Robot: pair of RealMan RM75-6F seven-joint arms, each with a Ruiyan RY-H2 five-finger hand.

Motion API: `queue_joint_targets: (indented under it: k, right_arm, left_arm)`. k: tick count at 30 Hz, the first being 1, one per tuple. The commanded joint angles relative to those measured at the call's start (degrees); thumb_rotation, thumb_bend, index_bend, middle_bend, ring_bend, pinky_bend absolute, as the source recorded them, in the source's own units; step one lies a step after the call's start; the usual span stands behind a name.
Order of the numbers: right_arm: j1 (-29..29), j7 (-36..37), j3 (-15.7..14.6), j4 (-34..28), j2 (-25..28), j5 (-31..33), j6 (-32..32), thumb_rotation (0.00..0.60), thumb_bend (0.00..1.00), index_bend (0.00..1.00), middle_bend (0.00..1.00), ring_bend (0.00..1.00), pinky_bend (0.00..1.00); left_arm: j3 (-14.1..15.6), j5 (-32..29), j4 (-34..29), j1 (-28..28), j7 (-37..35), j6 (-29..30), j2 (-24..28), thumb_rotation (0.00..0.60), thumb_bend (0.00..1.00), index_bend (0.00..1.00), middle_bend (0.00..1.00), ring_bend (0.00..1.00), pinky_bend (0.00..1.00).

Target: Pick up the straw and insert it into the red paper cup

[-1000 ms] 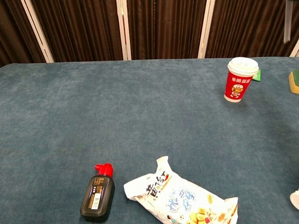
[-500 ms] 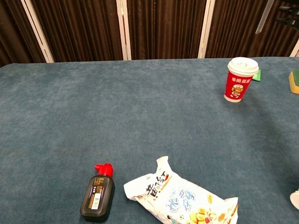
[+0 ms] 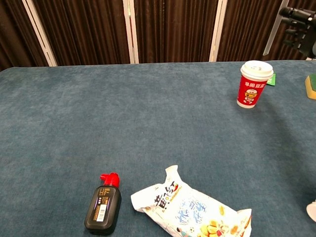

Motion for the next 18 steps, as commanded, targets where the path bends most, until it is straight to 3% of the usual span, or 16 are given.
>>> queue_joint_targets:
  k: [1, 18]
  right_arm:
    - [0.07, 0.27, -0.36, 0.70, -0.43, 0.47, -0.71, 0.600, 0.46, 0.62, 0.20, 0.00, 0.00]
    - [0.58, 0.70, -1.09, 3.01, -1.73, 1.10, -3.16, 0.600, 0.46, 0.62, 0.20, 0.00, 0.00]
  left_arm:
    - [-0.01, -0.19, -0.05, 0.00, 0.06, -0.13, 0.00, 0.600, 0.18, 0.02, 0.00, 0.00, 0.00]
    - [-0.08, -0.69, -0.14, -0.11, 0.67, -0.61, -0.12, 0.600, 0.18, 0.02, 0.00, 0.00, 0.00]
